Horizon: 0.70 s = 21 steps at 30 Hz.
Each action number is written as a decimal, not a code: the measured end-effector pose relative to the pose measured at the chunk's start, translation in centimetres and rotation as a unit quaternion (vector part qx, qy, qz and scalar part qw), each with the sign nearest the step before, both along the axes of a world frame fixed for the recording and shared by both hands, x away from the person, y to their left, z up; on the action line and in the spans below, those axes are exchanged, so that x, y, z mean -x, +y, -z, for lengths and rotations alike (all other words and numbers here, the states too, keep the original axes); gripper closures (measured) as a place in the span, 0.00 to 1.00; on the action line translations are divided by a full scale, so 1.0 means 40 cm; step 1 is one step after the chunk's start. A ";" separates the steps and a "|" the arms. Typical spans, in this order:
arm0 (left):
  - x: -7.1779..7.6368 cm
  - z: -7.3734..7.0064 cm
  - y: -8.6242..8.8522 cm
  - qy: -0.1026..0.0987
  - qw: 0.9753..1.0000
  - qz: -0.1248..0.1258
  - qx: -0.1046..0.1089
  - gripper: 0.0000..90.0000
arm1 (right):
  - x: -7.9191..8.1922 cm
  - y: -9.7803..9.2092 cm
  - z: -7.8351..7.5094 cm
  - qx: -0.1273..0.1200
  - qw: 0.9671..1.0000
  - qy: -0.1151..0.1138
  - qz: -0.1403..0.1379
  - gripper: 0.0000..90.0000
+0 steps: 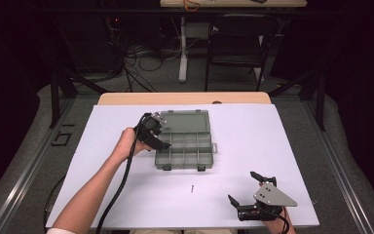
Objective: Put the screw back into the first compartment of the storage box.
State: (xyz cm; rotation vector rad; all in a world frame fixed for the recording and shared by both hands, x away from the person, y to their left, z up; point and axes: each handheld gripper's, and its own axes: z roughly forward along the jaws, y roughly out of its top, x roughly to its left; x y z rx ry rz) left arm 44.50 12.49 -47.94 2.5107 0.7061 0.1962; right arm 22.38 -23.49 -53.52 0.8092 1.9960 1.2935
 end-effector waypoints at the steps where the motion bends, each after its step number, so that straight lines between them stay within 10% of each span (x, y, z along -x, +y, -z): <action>1: 0.006 -0.004 -0.001 -0.001 1.000 0.001 0.003 0.24 | 0.000 -0.001 0.000 0.000 1.000 0.002 -0.003 0.00; 21: 0.125 -0.039 -0.013 -0.037 0.998 0.053 0.008 0.08 | 0.001 -0.001 -0.001 0.001 1.000 0.006 -0.004 0.00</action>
